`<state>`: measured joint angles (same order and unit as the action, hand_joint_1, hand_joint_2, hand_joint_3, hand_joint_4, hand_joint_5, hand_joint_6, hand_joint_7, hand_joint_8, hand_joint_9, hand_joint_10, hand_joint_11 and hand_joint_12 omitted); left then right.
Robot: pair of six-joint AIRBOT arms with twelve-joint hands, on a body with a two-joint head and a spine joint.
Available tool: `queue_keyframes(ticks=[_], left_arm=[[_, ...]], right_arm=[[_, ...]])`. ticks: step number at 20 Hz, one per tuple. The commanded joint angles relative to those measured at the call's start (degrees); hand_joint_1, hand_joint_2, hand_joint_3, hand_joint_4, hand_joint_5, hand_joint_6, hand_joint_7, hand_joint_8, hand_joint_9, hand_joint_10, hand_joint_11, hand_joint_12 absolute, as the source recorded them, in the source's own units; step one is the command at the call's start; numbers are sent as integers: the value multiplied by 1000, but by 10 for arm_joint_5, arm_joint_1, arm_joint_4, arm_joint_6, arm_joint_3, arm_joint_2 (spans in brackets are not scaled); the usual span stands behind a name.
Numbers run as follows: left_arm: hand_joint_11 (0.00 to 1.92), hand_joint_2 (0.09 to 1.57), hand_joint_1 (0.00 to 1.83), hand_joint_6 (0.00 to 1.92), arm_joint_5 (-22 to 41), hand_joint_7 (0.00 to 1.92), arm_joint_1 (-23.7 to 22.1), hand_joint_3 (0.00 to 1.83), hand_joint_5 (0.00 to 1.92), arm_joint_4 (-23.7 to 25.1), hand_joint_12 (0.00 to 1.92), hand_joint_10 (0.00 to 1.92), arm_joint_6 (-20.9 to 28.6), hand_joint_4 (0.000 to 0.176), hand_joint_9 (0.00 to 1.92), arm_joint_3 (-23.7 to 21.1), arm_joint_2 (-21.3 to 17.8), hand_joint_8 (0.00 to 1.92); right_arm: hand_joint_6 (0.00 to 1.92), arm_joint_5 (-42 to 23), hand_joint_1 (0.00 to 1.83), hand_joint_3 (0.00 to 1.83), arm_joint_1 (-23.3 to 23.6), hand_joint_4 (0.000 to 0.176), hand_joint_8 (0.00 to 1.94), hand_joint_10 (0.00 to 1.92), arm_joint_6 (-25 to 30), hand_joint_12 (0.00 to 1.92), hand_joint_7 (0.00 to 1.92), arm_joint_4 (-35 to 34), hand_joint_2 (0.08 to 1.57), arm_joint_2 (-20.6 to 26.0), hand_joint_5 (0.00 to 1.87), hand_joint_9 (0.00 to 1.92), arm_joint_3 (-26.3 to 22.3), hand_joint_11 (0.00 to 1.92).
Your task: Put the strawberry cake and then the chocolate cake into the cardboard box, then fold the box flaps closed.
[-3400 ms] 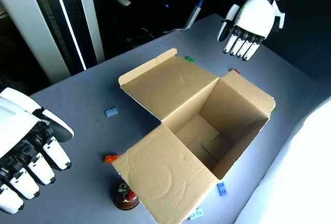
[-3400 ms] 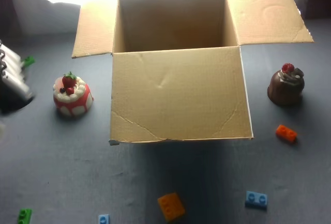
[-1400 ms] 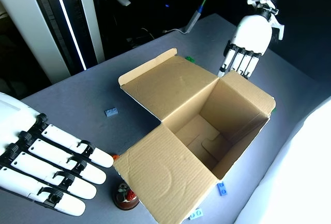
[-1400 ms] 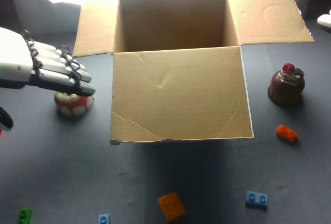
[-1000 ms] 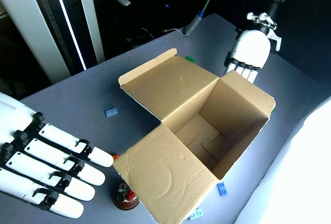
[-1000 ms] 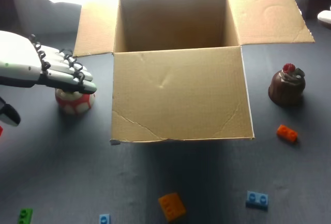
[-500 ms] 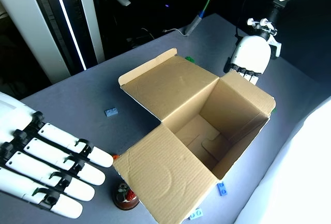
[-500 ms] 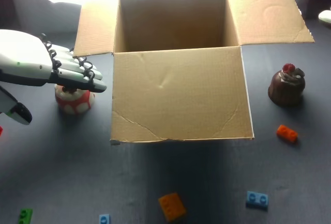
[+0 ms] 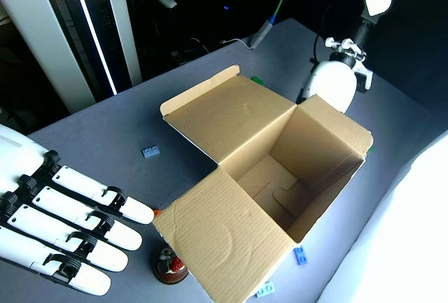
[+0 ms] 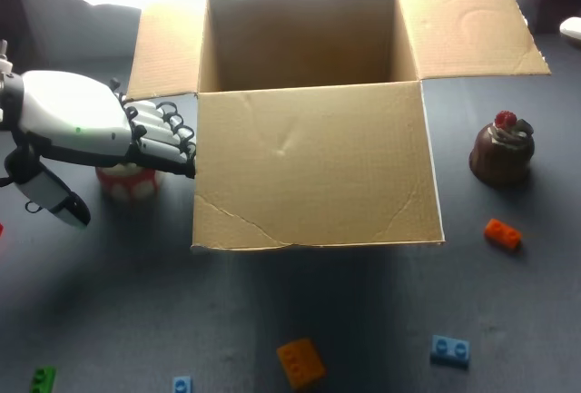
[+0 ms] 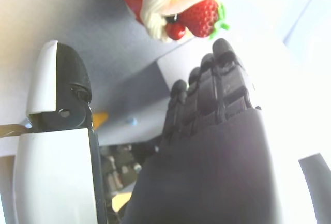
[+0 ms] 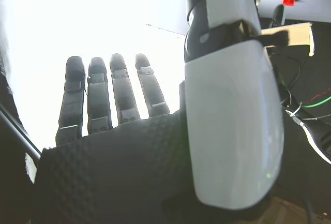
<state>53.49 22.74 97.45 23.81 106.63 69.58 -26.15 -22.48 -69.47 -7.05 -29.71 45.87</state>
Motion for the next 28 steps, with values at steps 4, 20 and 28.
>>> queue_keyframes(ticks=[4, 20, 28], left_arm=[[0, 986, 1266, 3, -4, 40, 4, 0, 61, -43, 344, 0, -6, 44, 43, 22, 12, 1], [0, 968, 1261, 1, -27, 24, 25, 0, 59, -57, 358, 2, -23, 47, 15, 71, 46, 2], [0, 990, 1252, 2, -29, 33, 26, 0, 48, -66, 349, 8, -30, 50, 23, 80, 49, 4]], right_arm=[[0, -67, 856, 7, 4, 8, 11, 6, -4, 257, 52, -3, 938, 7, 0, 62, 2, 0], [0, -69, 863, 0, 4, 3, 1, 0, -6, 225, 43, -3, 932, 7, 0, 50, 2, 0], [0, -70, 863, 2, 3, 3, 3, 4, -6, 216, 49, -3, 941, 6, 0, 56, 2, 0]])
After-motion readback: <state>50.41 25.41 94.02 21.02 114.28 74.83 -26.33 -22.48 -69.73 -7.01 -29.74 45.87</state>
